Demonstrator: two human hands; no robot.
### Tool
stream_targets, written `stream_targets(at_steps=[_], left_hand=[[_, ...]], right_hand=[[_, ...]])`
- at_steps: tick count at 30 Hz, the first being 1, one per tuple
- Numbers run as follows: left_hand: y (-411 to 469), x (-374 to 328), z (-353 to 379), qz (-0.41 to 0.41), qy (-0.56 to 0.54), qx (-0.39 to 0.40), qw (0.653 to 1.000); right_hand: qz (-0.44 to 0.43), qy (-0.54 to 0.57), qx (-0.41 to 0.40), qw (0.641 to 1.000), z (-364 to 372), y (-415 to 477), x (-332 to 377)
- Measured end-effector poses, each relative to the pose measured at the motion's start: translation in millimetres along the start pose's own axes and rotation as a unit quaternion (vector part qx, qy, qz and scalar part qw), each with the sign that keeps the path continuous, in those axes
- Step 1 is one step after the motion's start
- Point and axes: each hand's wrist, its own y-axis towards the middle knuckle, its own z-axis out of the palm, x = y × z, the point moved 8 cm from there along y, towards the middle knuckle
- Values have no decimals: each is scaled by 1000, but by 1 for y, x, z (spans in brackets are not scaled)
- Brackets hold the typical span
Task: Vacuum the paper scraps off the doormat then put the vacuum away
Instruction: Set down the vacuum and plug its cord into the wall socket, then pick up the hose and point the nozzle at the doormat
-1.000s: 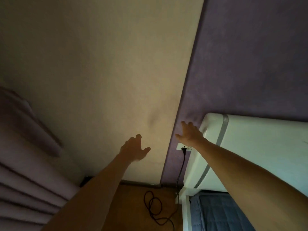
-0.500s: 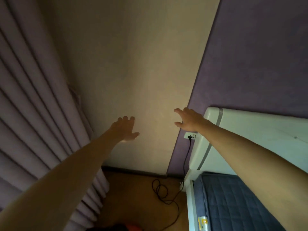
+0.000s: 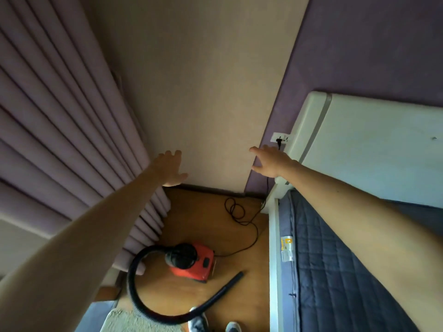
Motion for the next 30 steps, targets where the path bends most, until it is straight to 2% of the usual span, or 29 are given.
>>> stream_targets(at_steps=[11,20,30], left_hand=[[-24,-23,130,-40,-20,83,996],[-38,-36,237,-30,-19,135,990],[-38,-11,419,-15,-50,236,970]], right_hand=[[-14,26,52,998,121,-34,-14],[-4,67,120,991,243,-47,-6],[3,77,192,978,403,-44,12]])
